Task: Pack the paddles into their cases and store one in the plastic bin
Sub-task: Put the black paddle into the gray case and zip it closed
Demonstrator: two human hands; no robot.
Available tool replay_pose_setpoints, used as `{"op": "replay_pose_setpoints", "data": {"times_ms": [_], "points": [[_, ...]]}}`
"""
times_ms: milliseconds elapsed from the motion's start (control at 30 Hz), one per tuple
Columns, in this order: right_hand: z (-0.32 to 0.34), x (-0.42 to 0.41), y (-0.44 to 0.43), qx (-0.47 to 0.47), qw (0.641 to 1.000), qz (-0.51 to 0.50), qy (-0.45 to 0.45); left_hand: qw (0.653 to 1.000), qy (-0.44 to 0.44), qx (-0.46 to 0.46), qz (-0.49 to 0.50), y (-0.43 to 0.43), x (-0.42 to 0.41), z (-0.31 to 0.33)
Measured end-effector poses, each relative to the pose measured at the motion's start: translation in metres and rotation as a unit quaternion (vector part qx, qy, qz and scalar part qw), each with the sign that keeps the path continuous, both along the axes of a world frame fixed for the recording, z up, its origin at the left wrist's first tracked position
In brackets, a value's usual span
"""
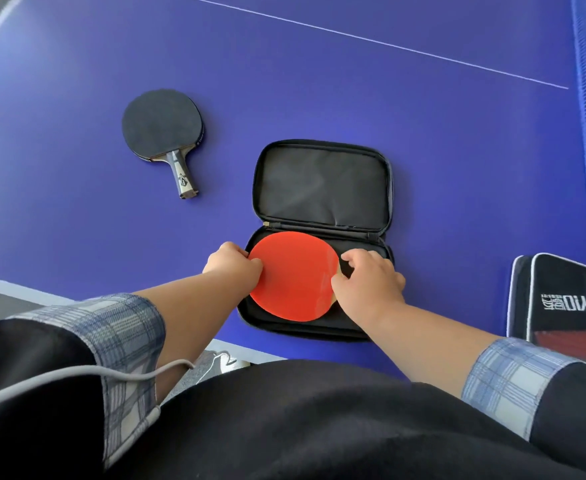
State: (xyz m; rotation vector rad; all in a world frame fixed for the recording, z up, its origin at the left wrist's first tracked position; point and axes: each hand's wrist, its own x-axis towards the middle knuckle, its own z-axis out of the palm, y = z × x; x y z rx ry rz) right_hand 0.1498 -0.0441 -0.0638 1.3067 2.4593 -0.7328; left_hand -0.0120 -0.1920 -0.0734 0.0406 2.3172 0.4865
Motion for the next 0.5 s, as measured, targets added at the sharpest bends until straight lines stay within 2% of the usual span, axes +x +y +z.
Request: {"op": "replay_pose_setpoints", "data": {"times_ms": [167,267,367,500], "points": [[0.02,-0.055,-0.003,0.009,0.995,0.078,0.068,0.998,0.004,0.05,0.039,-0.015,-0.024,0.017],[0.022,-0.102,-0.023,-0.046,0.987,0.112,0.105,0.993,0.007,0.089,0.073,-0.034,-0.057,0.019],[0.019,-0.154,-0.049,-0.115,0.98,0.11,0.118,0.988,0.012,0.111,0.103,-0.056,-0.102,0.015],[0.01,-0.227,-0.076,-0.124,0.985,0.073,0.095,0.986,0.0,0.117,0.12,-0.075,-0.171,0.01]]}}
